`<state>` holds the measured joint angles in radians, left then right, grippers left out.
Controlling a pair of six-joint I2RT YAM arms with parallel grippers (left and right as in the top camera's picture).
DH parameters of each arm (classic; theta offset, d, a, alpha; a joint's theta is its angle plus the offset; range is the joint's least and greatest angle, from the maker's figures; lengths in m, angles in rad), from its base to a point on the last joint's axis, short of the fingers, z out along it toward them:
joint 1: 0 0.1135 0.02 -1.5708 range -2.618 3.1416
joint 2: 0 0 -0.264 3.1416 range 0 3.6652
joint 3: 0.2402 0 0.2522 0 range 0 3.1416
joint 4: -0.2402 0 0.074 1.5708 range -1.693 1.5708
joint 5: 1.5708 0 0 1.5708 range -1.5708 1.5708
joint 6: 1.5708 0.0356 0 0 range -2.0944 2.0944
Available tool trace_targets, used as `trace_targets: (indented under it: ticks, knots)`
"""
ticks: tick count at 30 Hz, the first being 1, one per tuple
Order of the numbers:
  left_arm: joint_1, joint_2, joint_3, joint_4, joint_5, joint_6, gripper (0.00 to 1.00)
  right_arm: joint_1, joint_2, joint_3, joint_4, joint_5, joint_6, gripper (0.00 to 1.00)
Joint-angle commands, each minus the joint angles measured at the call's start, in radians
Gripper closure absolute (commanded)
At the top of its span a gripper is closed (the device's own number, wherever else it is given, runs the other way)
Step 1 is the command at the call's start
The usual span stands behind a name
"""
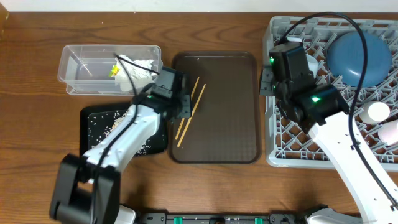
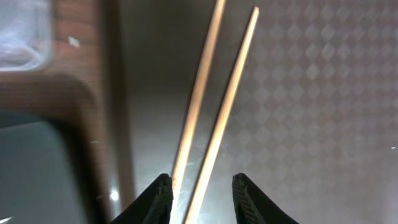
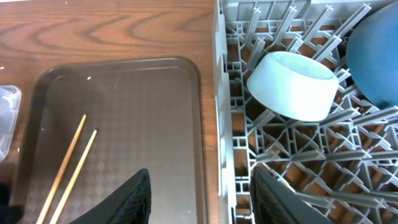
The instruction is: Sort waste into correct bins and load items into the dishwasher rack
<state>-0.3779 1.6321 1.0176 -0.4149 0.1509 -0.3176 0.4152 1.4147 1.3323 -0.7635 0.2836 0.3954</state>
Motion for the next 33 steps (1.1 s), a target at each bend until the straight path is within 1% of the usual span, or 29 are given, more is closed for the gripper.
trace_targets:
  ticks: [1, 3, 5, 8, 13, 17, 20, 23, 27, 29, 33]
  knots:
    - [-0.018, 0.071, 0.007, 0.023, -0.006, -0.001, 0.66, -0.006, -0.009, 0.010, -0.020, -0.011, -0.027, 0.50]
    - [-0.018, 0.105, 0.007, 0.031, -0.007, -0.001, 0.67, -0.006, -0.008, 0.010, -0.032, -0.011, -0.027, 0.50]
    - [-0.018, 0.140, 0.007, 0.032, -0.034, -0.001, 0.71, -0.006, -0.008, 0.010, -0.045, -0.011, -0.027, 0.50]
    - [-0.018, 0.169, 0.007, 0.032, -0.070, -0.001, 0.73, -0.010, -0.008, 0.009, -0.054, -0.011, -0.027, 0.50]
    - [-0.022, 0.190, 0.007, 0.028, -0.051, -0.002, 0.78, -0.010, -0.008, 0.009, -0.057, -0.011, -0.027, 0.49]
    - [-0.038, 0.193, 0.005, 0.023, 0.014, -0.011, 0.78, -0.010, -0.008, 0.009, -0.057, -0.011, -0.027, 0.49]
    - [-0.059, 0.193, 0.005, 0.008, 0.026, -0.085, 0.78, -0.010, -0.008, 0.009, -0.057, -0.011, -0.027, 0.49]
    - [-0.090, 0.193, 0.005, 0.002, 0.040, -0.132, 0.78, -0.010, -0.008, 0.009, -0.060, -0.011, -0.027, 0.49]
    - [-0.142, 0.193, 0.005, 0.008, 0.085, -0.136, 0.76, -0.010, -0.008, 0.009, -0.060, -0.011, -0.027, 0.49]
    - [-0.170, 0.193, 0.005, 0.014, 0.085, -0.146, 0.73, -0.010, -0.008, 0.009, -0.060, -0.011, -0.027, 0.49]
    - [-0.222, 0.193, 0.005, 0.048, 0.085, -0.152, 0.72, -0.010, -0.008, 0.009, -0.061, -0.011, -0.027, 0.49]
